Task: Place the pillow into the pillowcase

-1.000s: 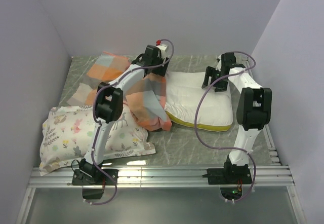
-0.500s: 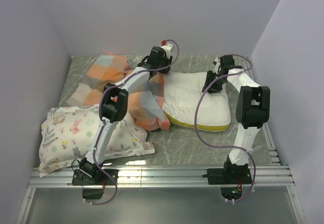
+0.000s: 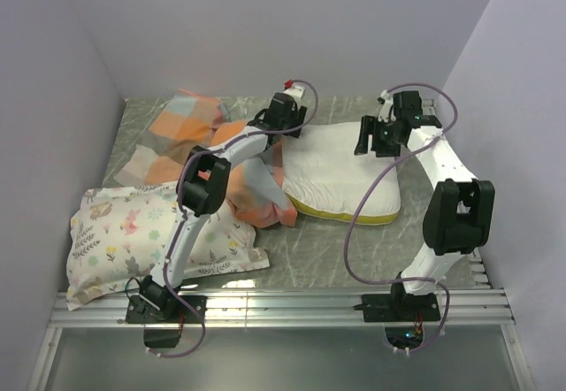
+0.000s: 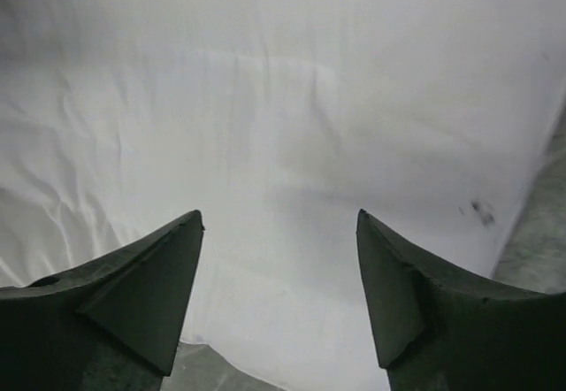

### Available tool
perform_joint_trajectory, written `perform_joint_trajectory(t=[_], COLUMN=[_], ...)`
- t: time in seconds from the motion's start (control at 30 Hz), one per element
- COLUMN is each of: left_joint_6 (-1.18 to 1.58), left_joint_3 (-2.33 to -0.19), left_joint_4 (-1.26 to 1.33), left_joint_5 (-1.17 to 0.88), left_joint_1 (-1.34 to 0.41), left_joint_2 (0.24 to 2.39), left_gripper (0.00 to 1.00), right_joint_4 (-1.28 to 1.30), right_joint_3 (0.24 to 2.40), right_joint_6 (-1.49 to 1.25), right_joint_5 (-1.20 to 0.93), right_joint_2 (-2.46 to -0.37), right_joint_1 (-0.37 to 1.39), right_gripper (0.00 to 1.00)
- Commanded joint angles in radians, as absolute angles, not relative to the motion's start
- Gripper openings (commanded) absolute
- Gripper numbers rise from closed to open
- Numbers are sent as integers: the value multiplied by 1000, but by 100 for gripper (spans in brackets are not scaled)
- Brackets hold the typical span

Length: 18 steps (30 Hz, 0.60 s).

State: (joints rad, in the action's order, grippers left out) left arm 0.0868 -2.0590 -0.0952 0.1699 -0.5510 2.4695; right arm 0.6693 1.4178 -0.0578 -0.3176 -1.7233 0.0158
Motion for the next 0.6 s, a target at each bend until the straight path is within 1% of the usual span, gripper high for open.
perform_joint_trajectory(t=[0.0, 0.23, 0.43, 0.47, 0.57], left_joint_6=[43, 14, -29, -37, -41], left_joint_3=[-2039, -1993, -1996, -2006, -2058], left_joint_4=[-71, -28, -28, -38, -98], left_joint_5=[264, 233, 268, 275, 272], left_joint_1=[-500, -495, -479, -473, -460], left_joint_2=[2381, 2332, 2322, 2330, 2379], left_gripper=[69, 70, 72, 72, 70], right_joint_4=[655, 643, 635, 640, 649], right_joint_3=[1402, 1443, 1488, 1493, 1479], right_joint_6=[-64, -129, -149, -144, -127], right_joint_5=[-218, -218, -222, -232, -251], right_joint_2=[-1709, -1906, -2000, -2006, -2010], right_joint_1=[-24, -49, -52, -54, -54], right_gripper=[82, 84, 85, 84, 78])
